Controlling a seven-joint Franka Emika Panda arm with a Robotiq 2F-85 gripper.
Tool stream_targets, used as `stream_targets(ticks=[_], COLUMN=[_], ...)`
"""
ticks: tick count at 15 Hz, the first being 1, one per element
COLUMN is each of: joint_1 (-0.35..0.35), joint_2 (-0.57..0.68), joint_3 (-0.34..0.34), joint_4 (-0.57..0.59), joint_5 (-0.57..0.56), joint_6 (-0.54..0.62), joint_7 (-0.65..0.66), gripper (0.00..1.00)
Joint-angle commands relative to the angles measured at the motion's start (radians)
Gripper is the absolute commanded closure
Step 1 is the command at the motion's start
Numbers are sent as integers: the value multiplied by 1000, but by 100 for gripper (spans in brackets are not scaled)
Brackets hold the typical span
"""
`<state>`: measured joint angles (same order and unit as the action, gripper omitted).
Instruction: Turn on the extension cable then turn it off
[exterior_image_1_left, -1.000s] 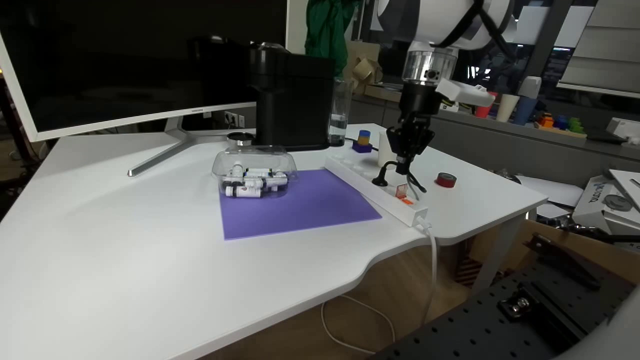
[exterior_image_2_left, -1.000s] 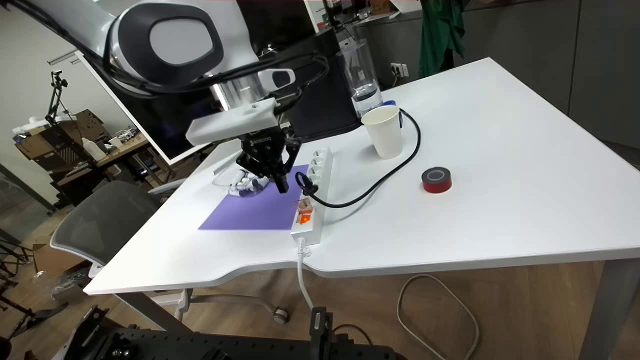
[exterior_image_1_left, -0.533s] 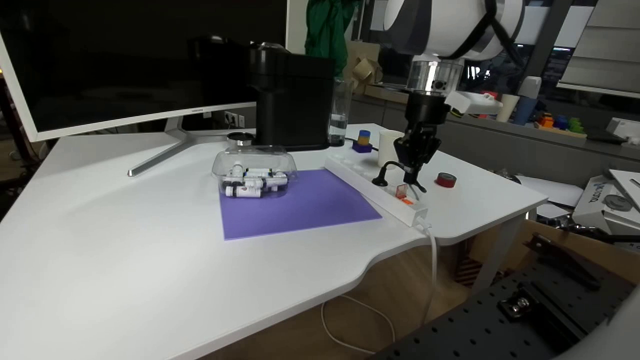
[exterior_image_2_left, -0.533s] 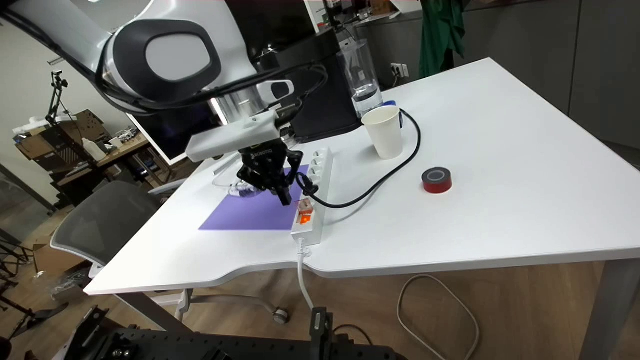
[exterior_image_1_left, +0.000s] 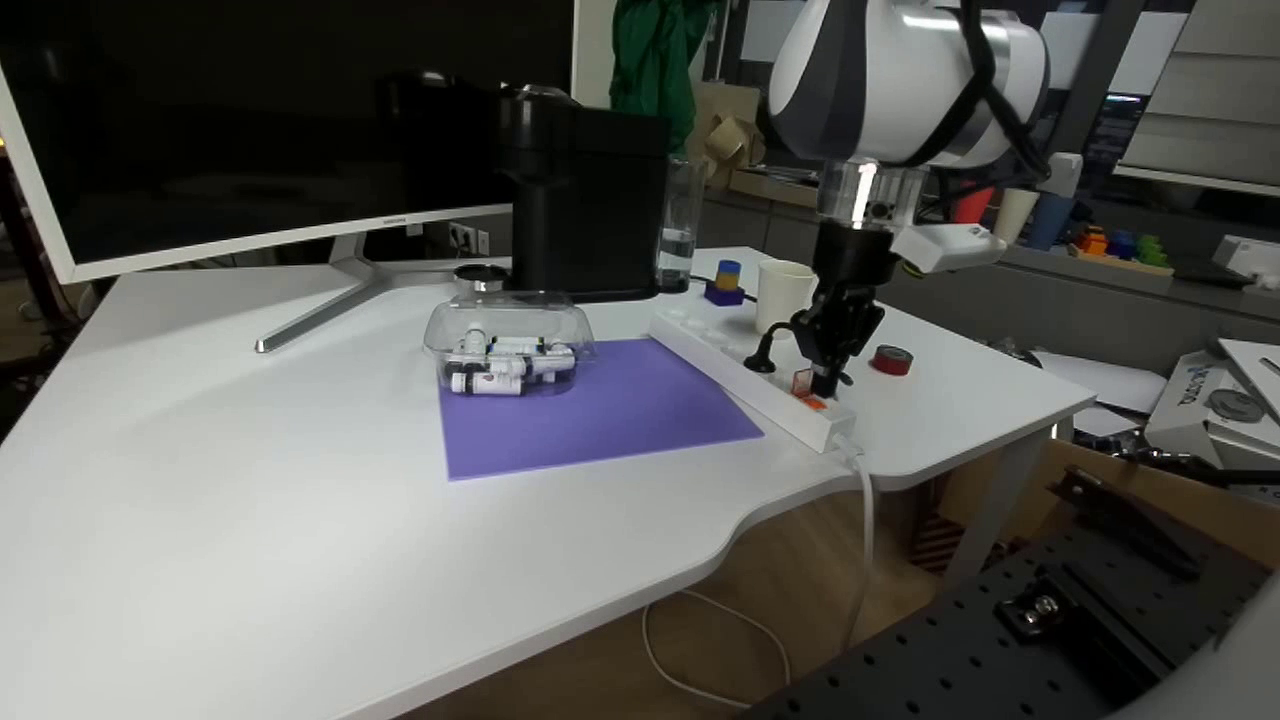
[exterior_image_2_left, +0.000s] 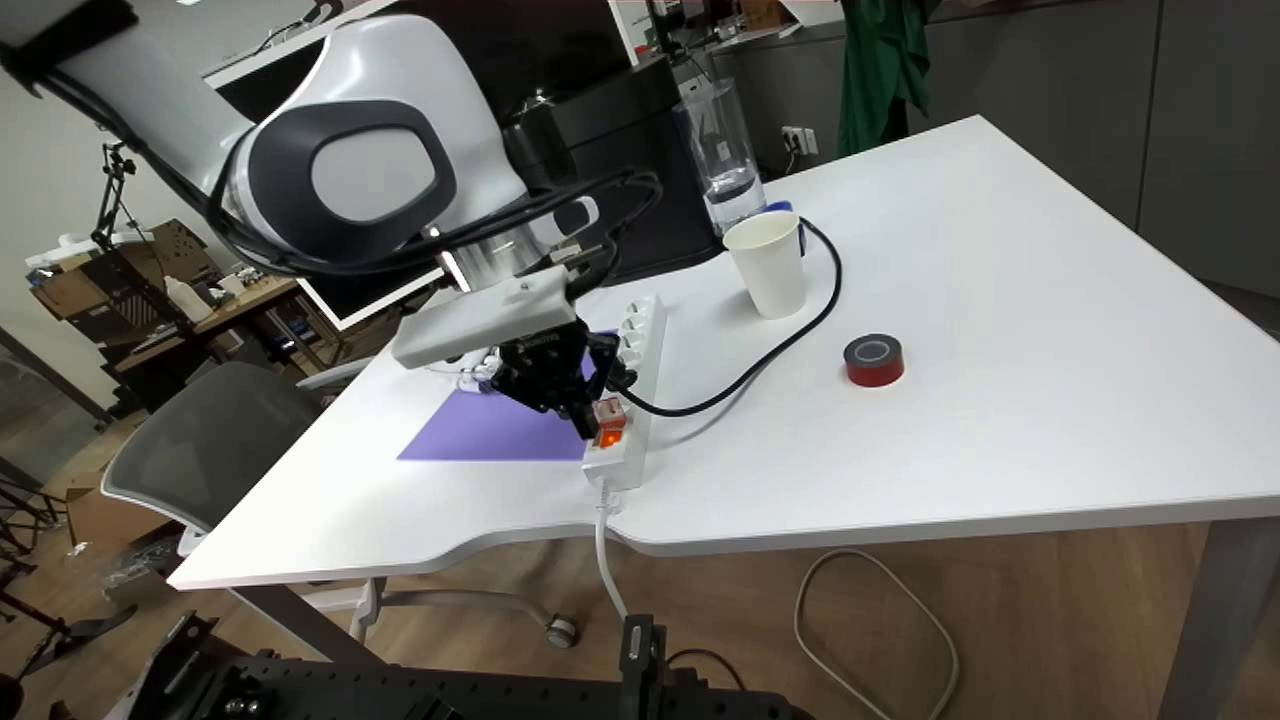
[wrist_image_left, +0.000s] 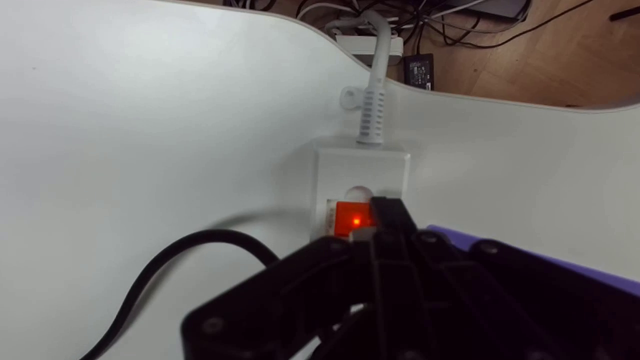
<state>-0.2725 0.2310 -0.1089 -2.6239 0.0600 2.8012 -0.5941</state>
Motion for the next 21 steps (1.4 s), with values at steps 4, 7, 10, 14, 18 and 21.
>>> stream_targets(ticks=[4,7,10,14,18,21], joint_1=[-41,-55,-75,-106,-122,-118], joint_2=[63,68,66,72,87,107], joint_3=[44,54,72,104,118,109], joint_4=[9,14,17,28,37,43], joint_5=[-2,1,12,18,12,-2], joint_6=[70,76,78,104,107,108], joint_7=[11,11,-8,-23,-20,-8], gripper=[100,100,100,100,100,100])
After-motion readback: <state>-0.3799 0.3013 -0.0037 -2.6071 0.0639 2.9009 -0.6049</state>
